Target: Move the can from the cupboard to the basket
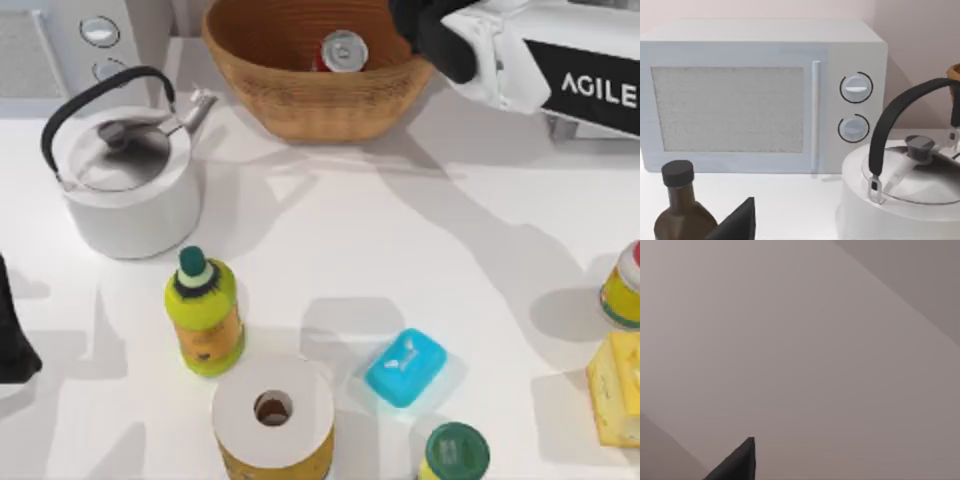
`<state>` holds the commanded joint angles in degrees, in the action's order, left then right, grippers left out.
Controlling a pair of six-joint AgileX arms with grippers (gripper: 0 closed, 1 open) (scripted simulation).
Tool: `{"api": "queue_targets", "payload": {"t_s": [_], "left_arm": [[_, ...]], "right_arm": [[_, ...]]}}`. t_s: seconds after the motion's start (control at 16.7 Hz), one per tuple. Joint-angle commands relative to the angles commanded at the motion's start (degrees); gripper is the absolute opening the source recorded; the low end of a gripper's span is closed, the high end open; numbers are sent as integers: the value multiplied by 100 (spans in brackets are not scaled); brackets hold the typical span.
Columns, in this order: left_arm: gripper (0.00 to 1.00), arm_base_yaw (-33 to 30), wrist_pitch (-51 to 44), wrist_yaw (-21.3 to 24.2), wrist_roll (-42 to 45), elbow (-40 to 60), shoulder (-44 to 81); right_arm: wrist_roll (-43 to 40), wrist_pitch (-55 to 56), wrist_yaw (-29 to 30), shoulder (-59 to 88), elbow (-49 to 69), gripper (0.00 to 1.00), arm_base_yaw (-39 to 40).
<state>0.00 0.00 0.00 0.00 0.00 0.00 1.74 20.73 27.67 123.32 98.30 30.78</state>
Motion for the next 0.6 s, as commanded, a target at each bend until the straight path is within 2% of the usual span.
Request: {"api": "queue_targets", "payload": {"t_s": [0.6], "left_arm": [[100, 0, 0, 0, 0, 0, 0]], "right_arm": [[7, -653, -1920, -4960, -4666, 100, -1365]]}}
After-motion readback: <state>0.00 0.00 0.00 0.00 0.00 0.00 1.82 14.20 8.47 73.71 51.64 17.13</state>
